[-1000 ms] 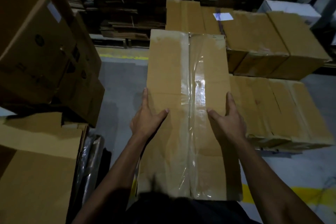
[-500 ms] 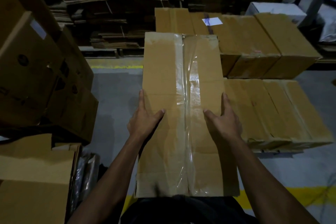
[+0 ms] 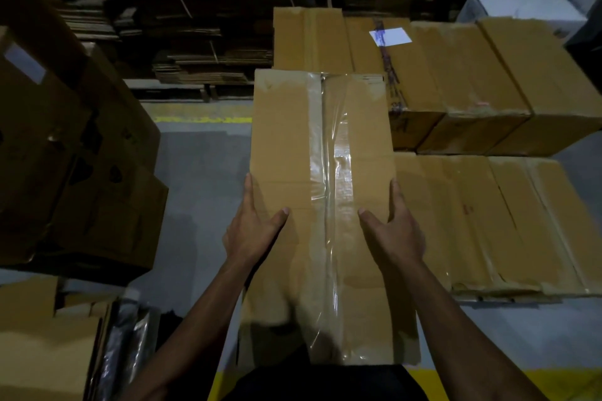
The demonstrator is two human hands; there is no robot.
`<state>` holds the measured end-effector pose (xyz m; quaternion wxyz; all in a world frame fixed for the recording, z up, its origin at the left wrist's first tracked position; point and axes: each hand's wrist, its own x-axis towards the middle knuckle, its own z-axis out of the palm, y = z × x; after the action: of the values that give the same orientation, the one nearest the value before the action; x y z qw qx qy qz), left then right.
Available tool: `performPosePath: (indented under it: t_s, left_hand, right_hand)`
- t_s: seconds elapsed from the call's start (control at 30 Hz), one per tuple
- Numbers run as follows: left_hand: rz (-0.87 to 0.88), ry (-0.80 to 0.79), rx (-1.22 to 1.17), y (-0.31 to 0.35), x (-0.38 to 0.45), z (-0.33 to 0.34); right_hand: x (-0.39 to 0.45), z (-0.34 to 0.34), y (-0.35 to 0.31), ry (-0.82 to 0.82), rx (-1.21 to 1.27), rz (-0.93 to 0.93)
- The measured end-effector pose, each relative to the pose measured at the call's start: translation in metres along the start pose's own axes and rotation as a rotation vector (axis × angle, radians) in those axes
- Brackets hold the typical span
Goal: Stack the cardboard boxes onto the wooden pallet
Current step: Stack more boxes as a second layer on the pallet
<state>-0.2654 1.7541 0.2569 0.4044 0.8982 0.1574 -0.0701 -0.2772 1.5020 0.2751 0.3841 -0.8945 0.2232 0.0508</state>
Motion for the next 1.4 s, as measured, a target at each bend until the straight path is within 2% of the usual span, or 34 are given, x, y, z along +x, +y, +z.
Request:
performPosePath:
  t_s: [0.43, 0.87, 1.4]
  left_hand:
    - [-0.1, -0.082, 0.006, -0.009, 0.066, 0.034]
    - [-0.158, -0.099, 0.077, -0.029, 0.081, 0.064]
    - [-0.155, -0.112, 0.028, -0.034, 0.112, 0.085]
  right_hand:
    - [0.062, 0.032, 0.004, -0.054, -0.03, 0.106]
    - [0.075, 0.058, 0.022, -0.065, 0.001, 0.145]
    - [0.114, 0.074, 0.032, -0.087, 0.003, 0.136]
